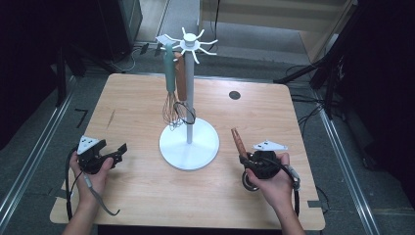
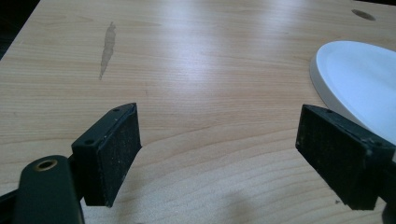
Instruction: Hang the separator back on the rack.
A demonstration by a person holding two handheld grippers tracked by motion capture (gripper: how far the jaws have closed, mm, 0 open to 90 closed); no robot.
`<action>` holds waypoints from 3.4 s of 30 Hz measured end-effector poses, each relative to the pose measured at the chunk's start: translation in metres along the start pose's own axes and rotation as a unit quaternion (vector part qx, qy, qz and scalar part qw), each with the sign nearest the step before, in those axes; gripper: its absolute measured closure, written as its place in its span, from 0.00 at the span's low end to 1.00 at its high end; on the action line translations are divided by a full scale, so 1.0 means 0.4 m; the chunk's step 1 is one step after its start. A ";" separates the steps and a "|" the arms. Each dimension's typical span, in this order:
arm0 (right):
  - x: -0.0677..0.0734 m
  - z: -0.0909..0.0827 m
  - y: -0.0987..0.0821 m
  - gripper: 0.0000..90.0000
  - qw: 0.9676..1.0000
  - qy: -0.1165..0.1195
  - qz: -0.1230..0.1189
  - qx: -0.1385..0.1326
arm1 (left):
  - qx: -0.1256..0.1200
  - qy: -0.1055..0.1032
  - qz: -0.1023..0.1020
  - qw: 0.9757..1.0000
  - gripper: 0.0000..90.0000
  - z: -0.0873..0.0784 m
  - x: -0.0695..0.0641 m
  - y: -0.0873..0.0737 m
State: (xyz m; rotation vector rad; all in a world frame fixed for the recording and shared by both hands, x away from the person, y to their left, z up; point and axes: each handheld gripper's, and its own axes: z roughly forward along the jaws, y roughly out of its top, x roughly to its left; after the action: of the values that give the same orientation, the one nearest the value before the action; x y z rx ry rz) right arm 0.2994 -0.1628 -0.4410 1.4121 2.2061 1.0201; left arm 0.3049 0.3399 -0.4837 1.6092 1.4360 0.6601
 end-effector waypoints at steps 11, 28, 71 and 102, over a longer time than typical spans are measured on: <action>0.013 -0.041 0.016 0.79 0.997 0.017 0.005 -0.079 | -0.015 0.000 0.011 1.000 0.15 -0.005 -0.004 -0.003; 0.052 -0.103 0.048 0.79 0.986 0.057 0.006 -0.158 | -0.019 0.002 0.006 1.000 0.15 -0.009 -0.002 -0.005; 0.178 -0.198 0.199 0.79 0.957 0.081 -0.043 -0.277 | -0.020 0.001 0.005 1.000 0.15 -0.009 -0.003 -0.005; 0.221 -0.231 0.258 0.79 0.941 0.077 -0.057 -0.325 | -0.019 0.001 0.006 1.000 0.15 -0.009 -0.003 -0.005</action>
State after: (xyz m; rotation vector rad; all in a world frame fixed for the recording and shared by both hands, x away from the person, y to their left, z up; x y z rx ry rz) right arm 0.2698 -0.0945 -0.2942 0.9157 1.7541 1.6568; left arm 0.3006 0.3397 -0.4835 1.5897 1.4076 0.6927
